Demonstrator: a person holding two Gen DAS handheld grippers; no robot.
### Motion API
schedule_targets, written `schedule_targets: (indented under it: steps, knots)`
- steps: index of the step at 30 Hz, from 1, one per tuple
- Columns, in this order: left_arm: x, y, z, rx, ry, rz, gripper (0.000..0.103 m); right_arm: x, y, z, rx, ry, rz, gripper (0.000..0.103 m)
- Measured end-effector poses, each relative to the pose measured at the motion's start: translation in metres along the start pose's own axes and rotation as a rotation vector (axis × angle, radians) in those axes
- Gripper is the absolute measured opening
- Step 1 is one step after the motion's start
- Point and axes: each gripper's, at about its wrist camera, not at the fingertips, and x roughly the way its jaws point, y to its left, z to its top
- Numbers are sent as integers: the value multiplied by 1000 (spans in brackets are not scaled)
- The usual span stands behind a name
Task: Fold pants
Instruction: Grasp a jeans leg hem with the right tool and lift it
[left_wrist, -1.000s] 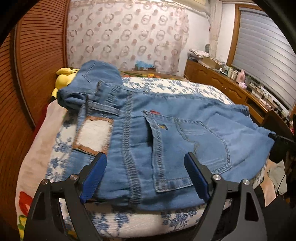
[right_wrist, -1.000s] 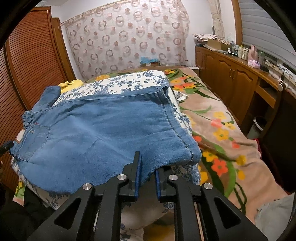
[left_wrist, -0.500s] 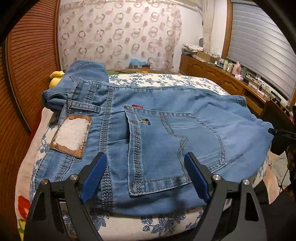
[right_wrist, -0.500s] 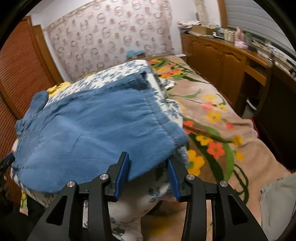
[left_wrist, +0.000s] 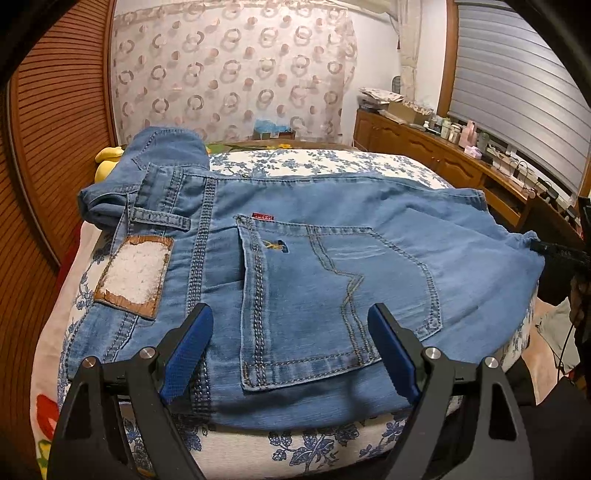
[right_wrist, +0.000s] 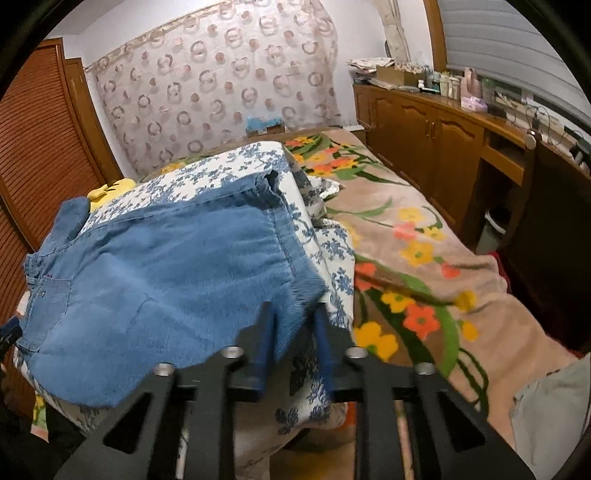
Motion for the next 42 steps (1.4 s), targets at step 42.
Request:
schedule_targets:
  steps: [42]
  knots:
    - [-34,27,17,-49,-84,47,86,-10,165,60,-405,-192,548,3]
